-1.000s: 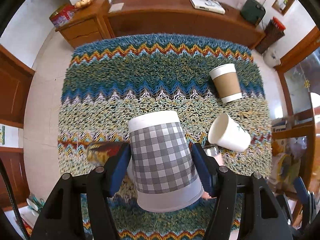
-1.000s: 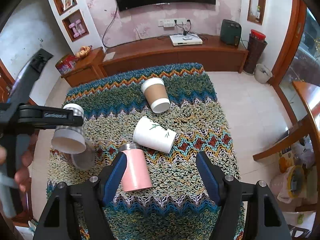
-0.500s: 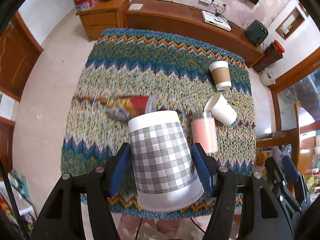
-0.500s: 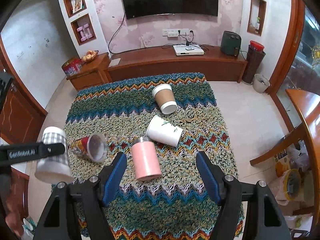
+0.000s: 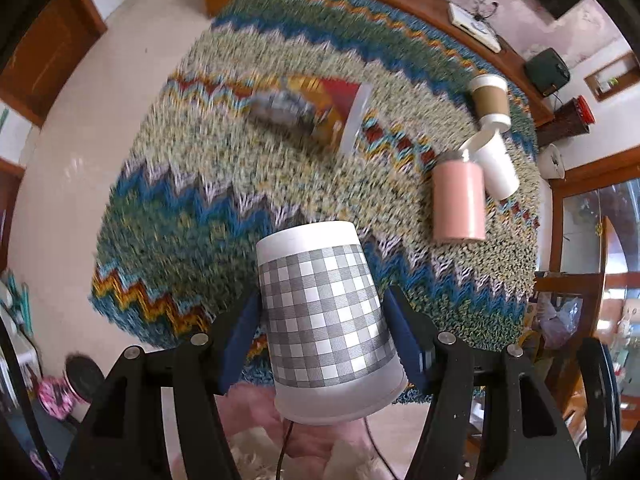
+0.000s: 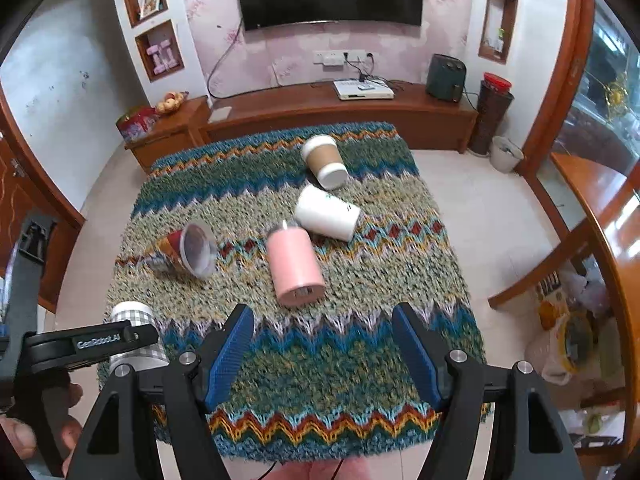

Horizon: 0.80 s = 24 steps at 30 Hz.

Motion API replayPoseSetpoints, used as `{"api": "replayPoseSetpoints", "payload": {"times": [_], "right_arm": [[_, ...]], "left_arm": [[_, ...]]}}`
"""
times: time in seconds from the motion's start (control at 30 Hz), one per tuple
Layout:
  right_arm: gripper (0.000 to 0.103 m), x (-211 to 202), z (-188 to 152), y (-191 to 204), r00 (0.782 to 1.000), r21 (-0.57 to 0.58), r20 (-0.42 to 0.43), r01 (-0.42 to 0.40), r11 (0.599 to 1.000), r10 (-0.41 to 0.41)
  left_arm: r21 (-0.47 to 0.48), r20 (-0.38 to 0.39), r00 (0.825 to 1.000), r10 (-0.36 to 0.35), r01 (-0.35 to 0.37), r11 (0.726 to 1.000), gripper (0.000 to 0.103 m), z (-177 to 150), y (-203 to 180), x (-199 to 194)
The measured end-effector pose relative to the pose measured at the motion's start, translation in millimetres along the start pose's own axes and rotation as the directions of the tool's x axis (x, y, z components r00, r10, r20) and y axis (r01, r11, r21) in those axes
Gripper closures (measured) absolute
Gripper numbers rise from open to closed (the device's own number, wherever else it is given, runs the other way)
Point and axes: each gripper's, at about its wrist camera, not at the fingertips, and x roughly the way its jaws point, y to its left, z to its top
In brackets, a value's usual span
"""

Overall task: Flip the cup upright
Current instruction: 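Carry the gingham cup with the left gripper toward the right gripper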

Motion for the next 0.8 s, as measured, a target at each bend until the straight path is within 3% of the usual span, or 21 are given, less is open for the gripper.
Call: {"api": "replayPoseSetpoints", "payload": {"times": [0.43,0.67,0.8], "right_arm": [[0.031,35.4,-22.7,-8.0,0.993,-0.037,-0.112,0.026,0.999,-0.03],[0.031,57.8,-25.7,-1.1,0.988,-0.113,-0.154,0.001,0.994,-0.018],[0.031,69.7,-26.5,1.2,0.984,-0.138,-0.176,-0.01,0.99,-0.014]], "left_arm": [[-0.218,-0.007,1.0,-0.009,0.008,0.976,0.036,-13.3,22.1,52.0],[-0.341,0.005,0.999,-0.042,0.042,0.939,0.036,-15.3,20.4,72.8],[-0.427,0.036,0.998,-0.057,0.067,0.902,0.036,-16.7,21.0,79.2]]}}
